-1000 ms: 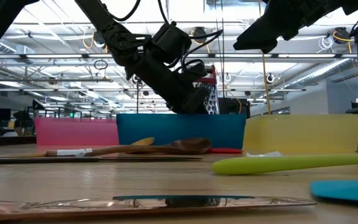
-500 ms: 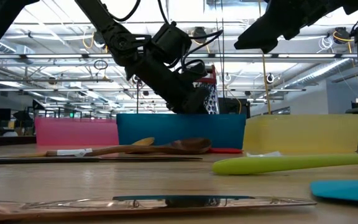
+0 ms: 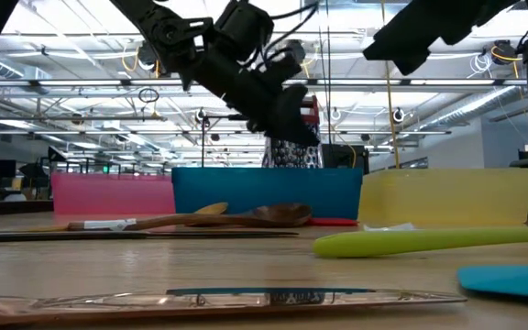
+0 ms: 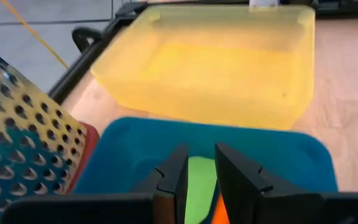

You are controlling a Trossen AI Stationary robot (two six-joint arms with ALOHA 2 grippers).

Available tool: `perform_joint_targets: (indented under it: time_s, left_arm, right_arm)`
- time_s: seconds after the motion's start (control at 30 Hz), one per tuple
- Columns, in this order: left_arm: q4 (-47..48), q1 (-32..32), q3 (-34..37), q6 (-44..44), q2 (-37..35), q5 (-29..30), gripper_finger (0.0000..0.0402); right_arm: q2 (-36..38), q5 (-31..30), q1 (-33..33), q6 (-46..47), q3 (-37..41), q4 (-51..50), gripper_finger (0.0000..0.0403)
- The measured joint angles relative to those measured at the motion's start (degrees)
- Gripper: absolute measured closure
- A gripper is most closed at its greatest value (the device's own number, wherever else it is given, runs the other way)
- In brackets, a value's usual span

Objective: Pick & Place Kitchen Items
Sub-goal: Put the blue spatula into the blue bin

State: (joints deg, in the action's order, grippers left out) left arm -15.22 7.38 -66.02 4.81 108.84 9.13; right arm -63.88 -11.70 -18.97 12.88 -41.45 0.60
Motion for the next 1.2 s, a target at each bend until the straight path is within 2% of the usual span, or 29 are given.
perform_joint_targets:
  time_s: [0.53,0.87,1.2]
  left_arm:
    - [0.14,-0.86,0.0,0.64,-2.16,-0.17,0.0316]
    - [-0.37,-2.27,-0.04,1.06,-2.16,-0.24,0.0316]
    - [-0.87,-3.98,-0.07,0.64,-2.16,-0.2,0.0316]
  right_arm:
    - [-0.08,-0.13,-8.96,11.62,0.0,-0.02,0.0284]
    - [-8.5,-6.29,-16.23,20.38,0.0,1.76,0.0284]
    - [-11.29,-6.46,-23.3,27.07,-1.05,4.99,0.0284]
